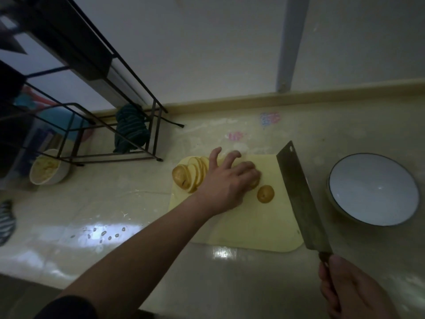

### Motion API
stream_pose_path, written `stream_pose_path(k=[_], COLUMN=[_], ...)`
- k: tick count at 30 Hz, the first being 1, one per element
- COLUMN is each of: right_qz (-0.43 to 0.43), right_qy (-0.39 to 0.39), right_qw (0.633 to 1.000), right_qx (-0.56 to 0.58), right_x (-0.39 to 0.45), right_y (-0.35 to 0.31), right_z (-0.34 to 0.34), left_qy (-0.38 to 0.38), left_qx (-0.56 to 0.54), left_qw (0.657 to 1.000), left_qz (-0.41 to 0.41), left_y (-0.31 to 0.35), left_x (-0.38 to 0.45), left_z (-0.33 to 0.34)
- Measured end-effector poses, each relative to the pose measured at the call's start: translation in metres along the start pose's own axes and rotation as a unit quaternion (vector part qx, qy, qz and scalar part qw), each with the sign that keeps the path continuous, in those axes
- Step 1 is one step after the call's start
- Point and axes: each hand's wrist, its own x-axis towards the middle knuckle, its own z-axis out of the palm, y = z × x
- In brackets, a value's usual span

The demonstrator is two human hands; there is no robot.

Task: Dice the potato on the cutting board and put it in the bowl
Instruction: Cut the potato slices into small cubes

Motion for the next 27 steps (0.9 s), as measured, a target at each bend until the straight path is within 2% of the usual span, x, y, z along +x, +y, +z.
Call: stream_pose_path(k=[3, 5, 9, 11, 15, 19, 27], right_qz=[0.005, 0.009, 0.004, -0.002, -0.011, 0.000, -0.041], right_qy=[-0.006, 0.000, 0.023, 0.022, 0.018, -0.040, -0.092], right_qw=[1.000, 1.000, 0.998, 0.997, 0.995, 0.991, 0.968], right_qx=[-0.008, -0.023, -0.052, -0.074, -0.094, -0.127, -0.230], right_x=[0.000, -0.004, -0.012, -0.015, -0.015, -0.015, -0.020], right_y=[0.000, 0.000, -0.002, -0.001, 0.005, 0.020, 0.023], right_z=[0.001, 0.002, 0.005, 0.003, 0.003, -0.003, -0.002], left_qy=[-0.024, -0.035, -0.002, 0.012, 0.082, 0.127, 0.171], left_qx=[-0.011, -0.019, -0.079, -0.087, -0.146, -0.223, -0.277], left_qw=[0.996, 0.995, 0.995, 0.991, 0.986, 0.964, 0.938], left_qz=[-0.085, -0.094, 0.060, 0.104, 0.024, -0.067, -0.124], left_y=[0.001, 0.003, 0.013, 0.023, 0.043, 0.070, 0.101], left_x=[0.013, 0.017, 0.006, -0.003, -0.024, -0.053, -0.064], left_z=[-0.006, -0.005, 0.001, 0.011, 0.029, 0.029, 0.038])
